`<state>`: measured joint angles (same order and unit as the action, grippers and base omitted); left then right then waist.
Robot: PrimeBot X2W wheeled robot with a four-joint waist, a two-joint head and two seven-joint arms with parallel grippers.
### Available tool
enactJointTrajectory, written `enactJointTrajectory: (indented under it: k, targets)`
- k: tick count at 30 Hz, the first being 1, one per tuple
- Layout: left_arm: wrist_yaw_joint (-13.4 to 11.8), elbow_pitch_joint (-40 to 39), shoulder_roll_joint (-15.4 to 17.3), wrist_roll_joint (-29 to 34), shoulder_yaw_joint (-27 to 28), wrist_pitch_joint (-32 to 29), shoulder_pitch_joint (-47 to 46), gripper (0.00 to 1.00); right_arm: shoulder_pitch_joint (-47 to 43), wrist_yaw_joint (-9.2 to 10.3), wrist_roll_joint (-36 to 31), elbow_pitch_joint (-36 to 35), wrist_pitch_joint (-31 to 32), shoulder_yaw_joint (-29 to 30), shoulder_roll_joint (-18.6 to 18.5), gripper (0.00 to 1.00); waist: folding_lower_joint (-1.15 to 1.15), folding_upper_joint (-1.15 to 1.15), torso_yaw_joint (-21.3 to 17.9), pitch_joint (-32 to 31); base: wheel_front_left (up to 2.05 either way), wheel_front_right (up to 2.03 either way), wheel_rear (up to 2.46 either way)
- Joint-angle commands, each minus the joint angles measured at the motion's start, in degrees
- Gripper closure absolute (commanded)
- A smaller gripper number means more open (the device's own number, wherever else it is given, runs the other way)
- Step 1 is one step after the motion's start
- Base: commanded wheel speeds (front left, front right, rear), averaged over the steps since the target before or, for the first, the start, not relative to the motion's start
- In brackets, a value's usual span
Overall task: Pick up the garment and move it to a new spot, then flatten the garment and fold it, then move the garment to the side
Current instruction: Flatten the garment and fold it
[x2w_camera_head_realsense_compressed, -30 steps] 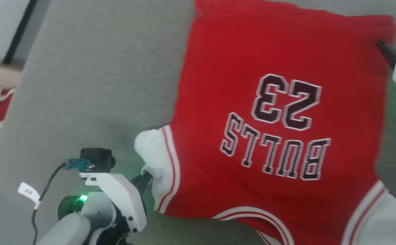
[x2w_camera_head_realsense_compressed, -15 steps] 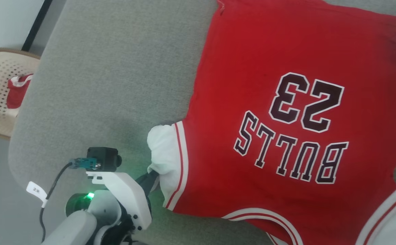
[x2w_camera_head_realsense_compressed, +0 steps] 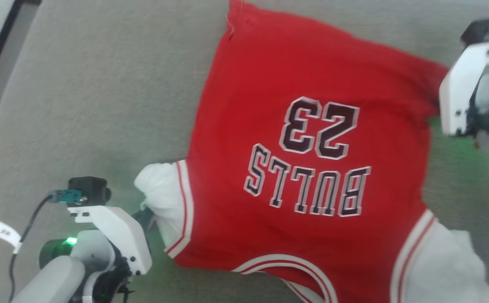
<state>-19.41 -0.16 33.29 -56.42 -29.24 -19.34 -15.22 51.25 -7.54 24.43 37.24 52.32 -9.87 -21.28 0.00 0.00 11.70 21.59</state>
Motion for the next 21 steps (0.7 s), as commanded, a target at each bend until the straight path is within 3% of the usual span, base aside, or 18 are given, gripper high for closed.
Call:
enactJointTrajectory:
  k: [1, 11, 17, 21]
  targets:
    - [-0.16, -0.25, 0.28, -0.02, 0.32, -0.13, 0.82, 1.0, -2.81, 0.1, 0.91, -0.94, 0.92, -0.57, -0.3, 1.0, 0.0, 0.0, -2.31, -1.96, 0.0, 0.0, 0.0]
    - [-1.67, -2.25, 3.65, -0.99, 2.51, -0.16, 3.65, 1.0, -23.25, 0.1, 7.1, -24.49, 8.04, 1.15, -0.75, 1.0, 0.0, 0.0, -8.28, -5.22, 0.0, 0.0, 0.0]
    - [-2.18, -3.05, 4.3, -1.05, 2.82, -0.44, 4.33, 1.0, -37.0, 0.09, 6.13, -36.94, 11.83, 7.5, 2.56, 1.0, 0.0, 0.0, -9.45, -5.56, 0.0, 0.0, 0.0]
    - [-1.99, -3.0, 4.1, -0.91, 2.52, -0.41, 4.13, 1.0, -44.12, 0.1, 3.86, -39.8, 12.01, 11.47, 6.53, 1.0, 0.0, 0.0, -9.51, -5.31, 0.0, 0.0, 0.0]
